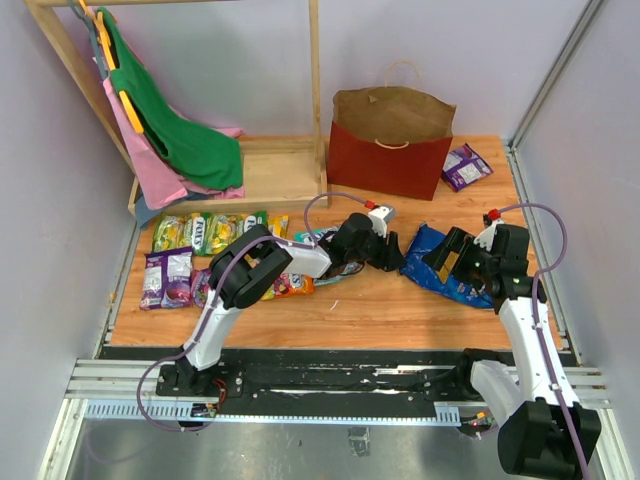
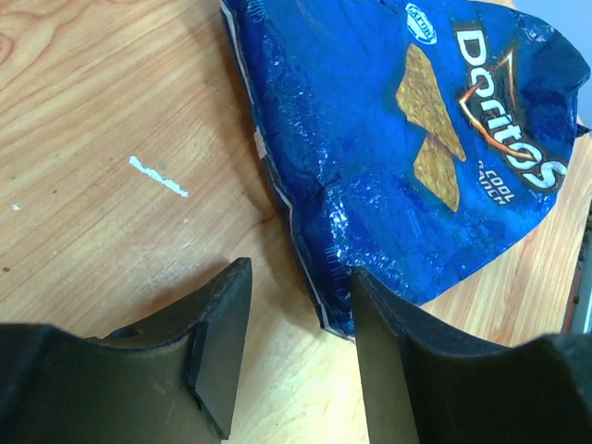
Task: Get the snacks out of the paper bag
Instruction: Adjust the snack at the center of the board.
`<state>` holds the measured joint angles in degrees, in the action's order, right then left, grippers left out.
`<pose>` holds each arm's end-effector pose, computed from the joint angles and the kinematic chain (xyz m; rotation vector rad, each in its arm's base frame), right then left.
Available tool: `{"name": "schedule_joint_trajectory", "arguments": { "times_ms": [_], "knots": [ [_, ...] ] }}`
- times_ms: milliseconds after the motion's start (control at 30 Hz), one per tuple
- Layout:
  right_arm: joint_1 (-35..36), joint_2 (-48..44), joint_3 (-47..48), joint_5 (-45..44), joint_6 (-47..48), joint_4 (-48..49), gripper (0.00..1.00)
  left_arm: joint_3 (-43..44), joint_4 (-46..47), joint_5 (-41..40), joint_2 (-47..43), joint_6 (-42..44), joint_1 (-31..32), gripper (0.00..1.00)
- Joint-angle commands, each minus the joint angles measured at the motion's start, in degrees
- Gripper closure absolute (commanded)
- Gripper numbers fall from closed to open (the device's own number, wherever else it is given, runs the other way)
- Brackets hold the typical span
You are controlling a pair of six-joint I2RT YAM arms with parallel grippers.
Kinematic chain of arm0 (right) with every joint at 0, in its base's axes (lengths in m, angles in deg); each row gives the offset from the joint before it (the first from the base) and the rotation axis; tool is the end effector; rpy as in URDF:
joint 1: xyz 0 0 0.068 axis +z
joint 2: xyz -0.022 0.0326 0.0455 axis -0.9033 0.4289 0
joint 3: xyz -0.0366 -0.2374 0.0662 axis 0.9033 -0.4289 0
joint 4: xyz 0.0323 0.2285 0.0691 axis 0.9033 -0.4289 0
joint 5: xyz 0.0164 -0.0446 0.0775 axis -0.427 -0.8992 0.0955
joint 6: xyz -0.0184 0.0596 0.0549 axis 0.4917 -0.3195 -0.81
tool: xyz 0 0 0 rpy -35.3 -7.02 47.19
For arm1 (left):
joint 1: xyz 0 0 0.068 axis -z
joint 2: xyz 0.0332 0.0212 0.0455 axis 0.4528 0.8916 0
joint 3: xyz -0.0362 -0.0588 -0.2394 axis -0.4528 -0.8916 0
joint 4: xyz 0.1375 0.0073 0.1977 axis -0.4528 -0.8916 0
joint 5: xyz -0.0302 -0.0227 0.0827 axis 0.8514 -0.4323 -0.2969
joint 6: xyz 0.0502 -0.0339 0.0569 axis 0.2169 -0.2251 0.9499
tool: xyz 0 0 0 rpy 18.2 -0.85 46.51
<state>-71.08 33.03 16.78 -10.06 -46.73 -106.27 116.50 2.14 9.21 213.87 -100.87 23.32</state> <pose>0.2061 0.0080 0.2133 0.3743 2.2109 0.6750 0.2872 -0.3750 0.1103 0.6216 2.0359 -1.0991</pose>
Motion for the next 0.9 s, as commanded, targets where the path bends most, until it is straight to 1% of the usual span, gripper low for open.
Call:
{"name": "schedule_joint_trajectory", "arguments": {
  "times_ms": [0, 100, 167, 200, 233, 267, 333, 433, 500, 600, 700, 867],
  "knots": [
    [1.21, -0.29, 1.34, -0.43, 0.72, -0.57, 0.02, 3.03, -0.53, 0.28, 1.91, 0.62, 1.2, 0.5],
    [1.21, -0.51, 1.34, -0.33, 0.54, -0.6, 0.02, 4.33, -1.28, 0.26, 2.81, 0.88, 1.82, 0.53],
    [1.21, -0.8, 1.39, -0.4, 0.47, -0.73, 0.02, 5.27, -1.38, 0.81, 3.35, 0.92, 2.17, 0.6],
    [1.25, -0.95, 1.49, -0.57, 0.44, -0.81, 0.02, 5.61, -1.42, 1.1, 3.51, 0.92, 2.35, 0.68],
    [1.21, -1.06, 1.51, -0.78, 0.43, -1.0, 0.02, 5.92, -1.5, 1.37, 3.56, 0.82, 2.4, 0.86],
    [1.22, -1.09, 1.66, -1.04, 0.57, -1.16, 0.02, 5.84, -1.47, 1.56, 3.52, 0.23, 2.41, 0.98],
    [1.16, -1.18, 2.08, -1.7, 0.71, -1.66, 0.02, 4.88, -1.09, 0.61, 2.24, 0.49, 2.33, 0.99],
    [-0.3, -1.26, 3.12, -1.47, 1.46, -2.93, 0.02, 1.66, -0.73, -3.07, -1.59, -0.5, 1.19, 0.99],
    [-1.68, -1.39, 4.02, -1.88, 1.81, -4.02, 0.02, -1.94, 0.09, -6.42, -5.07, -3.29, -0.7, 1.0],
    [-2.14, -1.88, 5.22, -4.79, 2.36, -5.34, 0.02, -8.28, 2.72, -11.01, -10.07, -8.18, -4.38, 0.99],
    [-2.2, -1.71, 5.06, -7.41, 1.94, -4.58, 0.02, -12.87, 4.2, -15.35, -13.16, -10.58, -6.5, 1.0],
    [-2.25, 1.21, 3.08, -9.77, 0.11, -1.32, 0.02, -17.38, 4.51, -23.73, -15.87, -14.2, -6.58, 0.99]
  ]
}}
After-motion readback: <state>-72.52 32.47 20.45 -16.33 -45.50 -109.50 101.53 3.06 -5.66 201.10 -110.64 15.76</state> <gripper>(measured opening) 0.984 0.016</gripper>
